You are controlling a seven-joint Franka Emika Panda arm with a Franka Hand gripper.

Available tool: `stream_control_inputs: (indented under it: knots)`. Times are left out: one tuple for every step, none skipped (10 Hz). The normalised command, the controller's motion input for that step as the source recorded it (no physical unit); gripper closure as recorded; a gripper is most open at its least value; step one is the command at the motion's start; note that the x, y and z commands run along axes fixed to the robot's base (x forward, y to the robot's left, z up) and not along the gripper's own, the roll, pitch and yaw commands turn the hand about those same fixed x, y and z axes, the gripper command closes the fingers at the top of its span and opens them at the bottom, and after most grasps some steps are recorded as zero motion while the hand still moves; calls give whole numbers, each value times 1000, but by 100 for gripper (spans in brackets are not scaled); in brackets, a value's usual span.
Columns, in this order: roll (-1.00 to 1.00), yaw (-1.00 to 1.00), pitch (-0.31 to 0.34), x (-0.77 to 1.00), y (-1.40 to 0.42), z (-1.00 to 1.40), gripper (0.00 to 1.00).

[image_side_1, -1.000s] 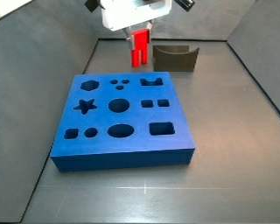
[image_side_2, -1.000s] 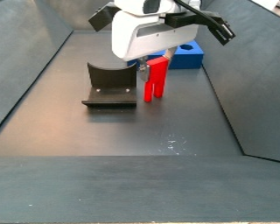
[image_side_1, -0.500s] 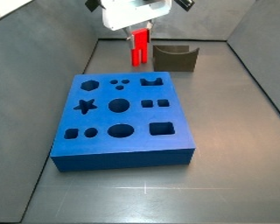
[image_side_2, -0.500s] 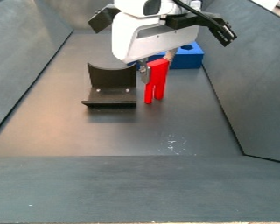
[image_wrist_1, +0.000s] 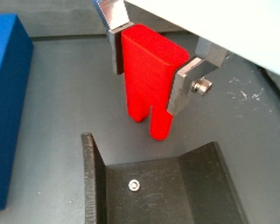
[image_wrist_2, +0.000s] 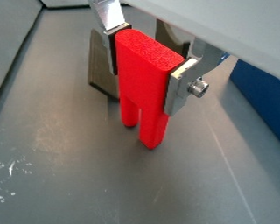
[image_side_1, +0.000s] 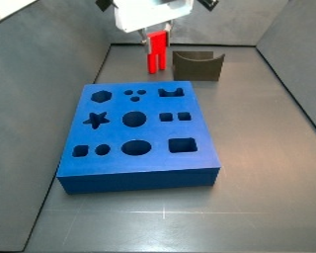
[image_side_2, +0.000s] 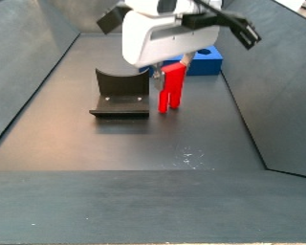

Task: Pick up the square-circle object. Move up. Move to above the board. Insert the square-circle object.
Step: Move up, then move to above the board.

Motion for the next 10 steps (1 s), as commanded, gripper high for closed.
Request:
stream_control_inputs:
  knots:
    - [8, 16, 11, -27, 9, 729, 100]
    - [20, 11, 17, -27, 10, 594, 100]
    - [37, 3, 25, -26, 6, 382, 100]
    - [49, 1, 32, -24, 3, 214, 100]
    - [-134, -126, -136, 20, -34, 1000, 100]
    - [-130, -127, -129, 23, -37, 1000, 100]
    - [-126, -98, -73, 2, -29, 1000, 100]
    - [-117, -72, -40, 1, -24, 1000, 100]
    - [-104, -54, -10, 0, -19, 1000, 100]
    - [-89, -43, 10, 1, -11, 1000, 100]
